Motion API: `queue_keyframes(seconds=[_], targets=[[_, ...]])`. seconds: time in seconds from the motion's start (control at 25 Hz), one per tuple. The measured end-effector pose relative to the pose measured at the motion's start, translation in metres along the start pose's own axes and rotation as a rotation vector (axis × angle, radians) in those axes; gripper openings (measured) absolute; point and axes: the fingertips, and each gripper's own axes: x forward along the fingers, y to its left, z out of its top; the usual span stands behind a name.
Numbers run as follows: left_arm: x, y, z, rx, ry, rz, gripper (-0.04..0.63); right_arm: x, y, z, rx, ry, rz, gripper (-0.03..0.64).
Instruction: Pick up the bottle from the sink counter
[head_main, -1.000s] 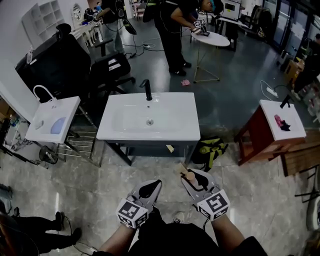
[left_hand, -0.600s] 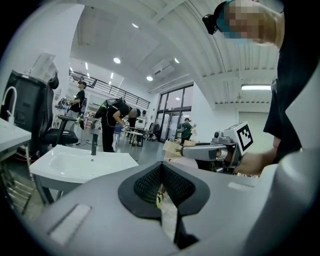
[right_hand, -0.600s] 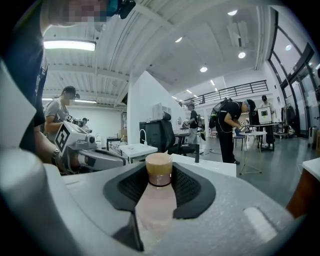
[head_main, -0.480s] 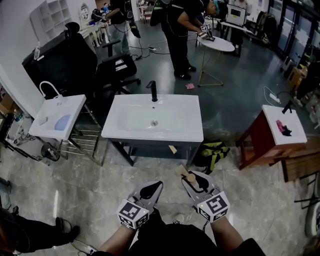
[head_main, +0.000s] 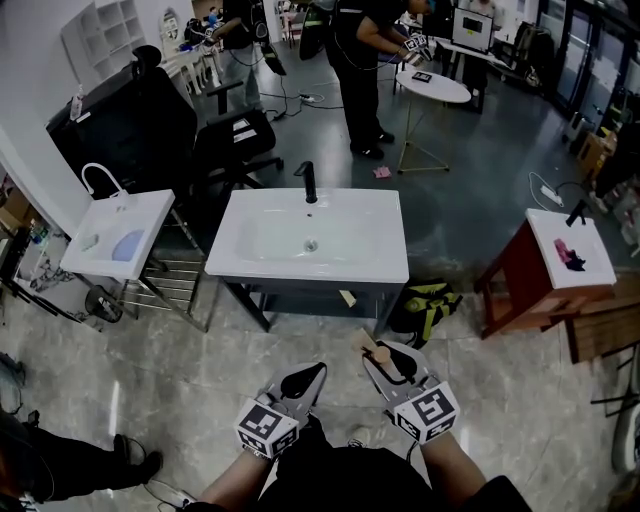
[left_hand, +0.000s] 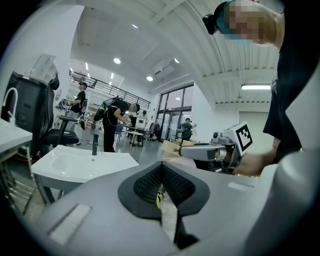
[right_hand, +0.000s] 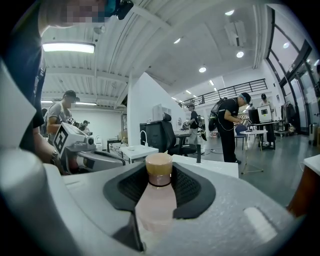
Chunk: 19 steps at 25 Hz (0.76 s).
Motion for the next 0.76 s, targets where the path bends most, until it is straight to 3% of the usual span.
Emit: queue_keyframes(seconds=[0.76], targets=[[0.017,0.000,0.001,0.009,0.011,-0.016,-0.003,0.002,-0.019,0.000,-0.003,0.006,-0.014,0.137]])
